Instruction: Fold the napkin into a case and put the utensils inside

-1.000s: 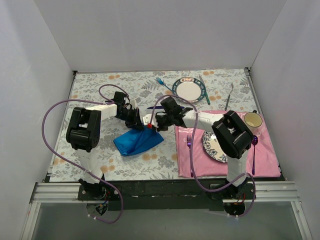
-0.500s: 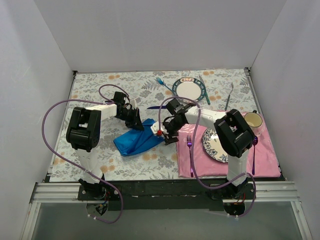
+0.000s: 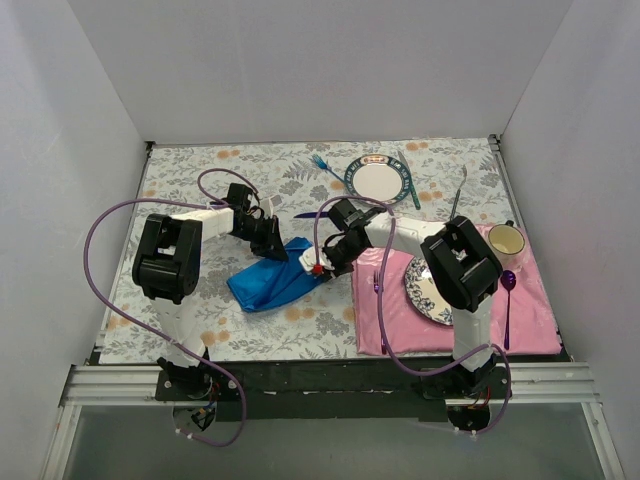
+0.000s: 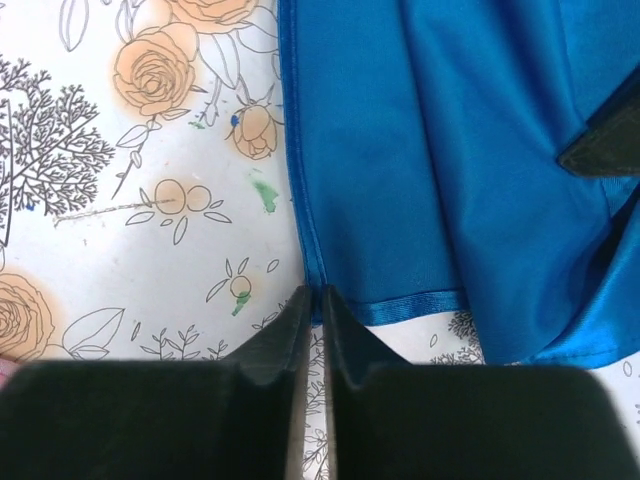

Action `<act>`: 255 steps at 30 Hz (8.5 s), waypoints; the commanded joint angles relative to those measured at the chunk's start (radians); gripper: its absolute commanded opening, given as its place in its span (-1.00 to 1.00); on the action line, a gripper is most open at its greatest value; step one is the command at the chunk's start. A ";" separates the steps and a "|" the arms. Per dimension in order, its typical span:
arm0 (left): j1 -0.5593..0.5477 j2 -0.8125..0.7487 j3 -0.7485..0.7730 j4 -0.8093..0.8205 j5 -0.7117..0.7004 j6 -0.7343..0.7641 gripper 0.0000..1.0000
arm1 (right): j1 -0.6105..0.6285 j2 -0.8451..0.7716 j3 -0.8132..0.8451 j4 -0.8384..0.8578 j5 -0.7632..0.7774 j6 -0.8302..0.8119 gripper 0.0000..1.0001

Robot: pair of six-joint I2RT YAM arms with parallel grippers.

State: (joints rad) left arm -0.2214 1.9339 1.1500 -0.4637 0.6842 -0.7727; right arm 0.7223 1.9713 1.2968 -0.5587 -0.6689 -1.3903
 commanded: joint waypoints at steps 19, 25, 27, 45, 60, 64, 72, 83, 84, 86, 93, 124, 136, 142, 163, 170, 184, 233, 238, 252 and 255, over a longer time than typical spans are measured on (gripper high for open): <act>-0.003 0.025 -0.010 0.007 -0.068 0.041 -1.00 | 0.000 -0.018 0.119 0.004 -0.010 0.065 -0.73; -0.003 0.022 -0.010 0.010 -0.063 0.041 -1.00 | 0.009 -0.042 0.077 -0.116 0.020 -0.153 -0.25; -0.002 0.020 -0.012 0.008 -0.064 0.041 -1.00 | 0.019 -0.002 0.125 -0.167 0.034 -0.188 -0.24; -0.001 0.020 -0.015 0.014 -0.066 0.044 -1.00 | 0.045 0.118 0.257 -0.395 0.098 -0.391 -0.09; 0.005 0.027 -0.009 0.010 -0.061 0.055 -1.00 | 0.062 0.222 0.351 -0.399 0.177 -0.306 -0.97; 0.005 0.027 -0.009 0.010 -0.063 0.056 -1.00 | 0.065 0.218 0.375 -0.403 0.166 -0.283 -0.97; 0.007 0.034 -0.004 0.013 -0.058 0.058 -1.00 | 0.063 0.164 0.430 -0.348 0.074 -0.188 -0.97; 0.008 0.031 -0.010 0.016 -0.057 0.061 -1.00 | 0.063 0.156 0.453 -0.215 0.031 -0.096 -0.97; 0.008 0.031 -0.010 0.014 -0.055 0.061 -1.00 | 0.065 0.158 0.453 -0.210 0.032 -0.096 -0.97; 0.010 0.028 -0.007 0.011 -0.057 0.064 -1.00 | 0.063 0.173 0.502 -0.293 0.028 -0.131 -0.97; 0.011 0.039 -0.006 0.020 -0.054 0.062 -1.00 | 0.043 0.100 0.365 -0.475 0.118 -0.426 -0.16; 0.011 0.039 -0.004 0.017 -0.060 0.058 -1.00 | 0.092 0.281 0.464 -0.632 0.255 -0.509 -0.19; 0.013 0.040 -0.003 0.019 -0.054 0.061 -1.00 | 0.112 0.383 0.561 -0.659 0.333 -0.446 -0.84; 0.013 0.045 0.001 0.019 -0.052 0.064 -1.00 | 0.112 0.370 0.587 -0.639 0.293 -0.397 -0.97; 0.014 0.040 -0.001 0.014 -0.048 0.076 -1.00 | 0.103 0.330 0.774 -0.508 0.121 -0.124 -0.97; 0.014 0.040 0.001 0.014 -0.046 0.076 -1.00 | 0.089 0.311 0.737 -0.434 0.138 -0.072 -0.97; 0.016 0.045 0.008 0.013 -0.041 0.078 -1.00 | 0.065 0.276 0.655 -0.264 0.195 0.072 -0.97; -0.001 0.054 -0.013 -0.010 -0.051 0.085 -0.42 | 0.071 0.281 0.590 -0.087 0.241 0.361 -0.97; -0.001 0.056 -0.019 -0.013 -0.067 0.089 -0.63 | 0.071 0.250 0.556 -0.033 0.233 0.386 -0.97; -0.001 0.050 -0.018 -0.058 -0.068 0.147 -1.00 | 0.046 0.170 0.578 -0.104 0.160 0.384 0.02; -0.001 0.048 -0.026 -0.069 -0.063 0.170 -1.00 | 0.011 0.141 0.619 -0.121 0.111 0.470 0.25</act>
State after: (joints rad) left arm -0.2058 1.9598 1.1606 -0.4713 0.7471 -0.6907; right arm 0.7807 2.2257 1.8515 -0.6533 -0.4709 -1.0012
